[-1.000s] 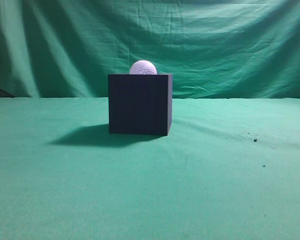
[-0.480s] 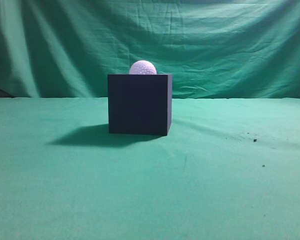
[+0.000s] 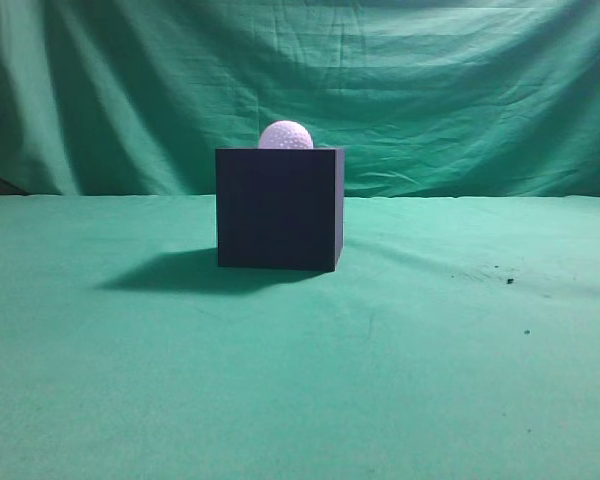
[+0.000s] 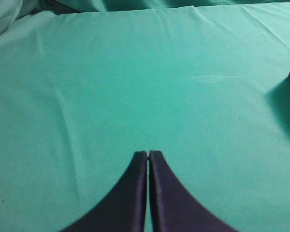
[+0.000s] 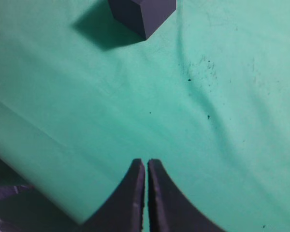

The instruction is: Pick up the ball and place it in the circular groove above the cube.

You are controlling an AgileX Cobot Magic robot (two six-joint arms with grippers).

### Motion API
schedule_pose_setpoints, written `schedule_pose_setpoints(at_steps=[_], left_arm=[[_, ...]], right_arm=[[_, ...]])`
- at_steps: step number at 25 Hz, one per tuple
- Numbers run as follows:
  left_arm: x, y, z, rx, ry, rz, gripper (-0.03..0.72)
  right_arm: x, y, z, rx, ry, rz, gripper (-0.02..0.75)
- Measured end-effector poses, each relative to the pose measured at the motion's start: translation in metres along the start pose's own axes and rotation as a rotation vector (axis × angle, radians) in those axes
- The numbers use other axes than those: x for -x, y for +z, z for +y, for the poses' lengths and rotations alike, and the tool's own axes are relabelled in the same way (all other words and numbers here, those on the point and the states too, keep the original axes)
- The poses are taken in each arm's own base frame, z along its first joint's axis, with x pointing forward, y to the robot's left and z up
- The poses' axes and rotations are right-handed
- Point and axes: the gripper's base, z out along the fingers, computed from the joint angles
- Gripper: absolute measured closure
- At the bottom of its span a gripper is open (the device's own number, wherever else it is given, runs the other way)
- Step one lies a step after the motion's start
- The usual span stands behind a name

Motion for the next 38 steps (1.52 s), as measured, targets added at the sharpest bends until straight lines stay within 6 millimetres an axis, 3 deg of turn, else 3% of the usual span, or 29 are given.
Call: schedule_pose_setpoints(at_steps=[4,8,11,16,20,21,22,31,38], left_arm=[[0.000,0.000,0.000,0.000,0.000,0.000,0.688],[0.000,0.000,0.000,0.000,0.000,0.000,0.688],[0.000,0.000,0.000,0.000,0.000,0.000,0.688],[0.000,0.000,0.000,0.000,0.000,0.000,0.688],[0.000,0.000,0.000,0.000,0.000,0.000,0.688],[0.000,0.000,0.000,0.000,0.000,0.000,0.688],[0.000,0.000,0.000,0.000,0.000,0.000,0.688],[0.000,0.000,0.000,0.000,0.000,0.000,0.688],[0.000,0.000,0.000,0.000,0.000,0.000,0.688]], right_arm=[[0.002,-0.001,-0.003,-0.021,-0.077,-0.149,0.738],[-0.006,-0.005,-0.009,-0.090,-0.045,-0.296,0.738],[-0.029,-0.006,-0.018,-0.216,0.020,-0.482,0.738],[-0.062,0.009,-0.024,-0.363,0.119,-0.619,0.738],[-0.086,0.031,-0.028,-0.424,0.196,-0.645,0.738],[-0.091,0.037,-0.029,-0.433,0.209,-0.642,0.689],[-0.096,0.043,-0.030,-0.433,0.218,-0.629,0.689],[-0.126,0.089,-0.038,-0.411,0.278,-0.520,0.689],[-0.126,0.091,-0.039,-0.408,0.289,-0.557,0.689]])
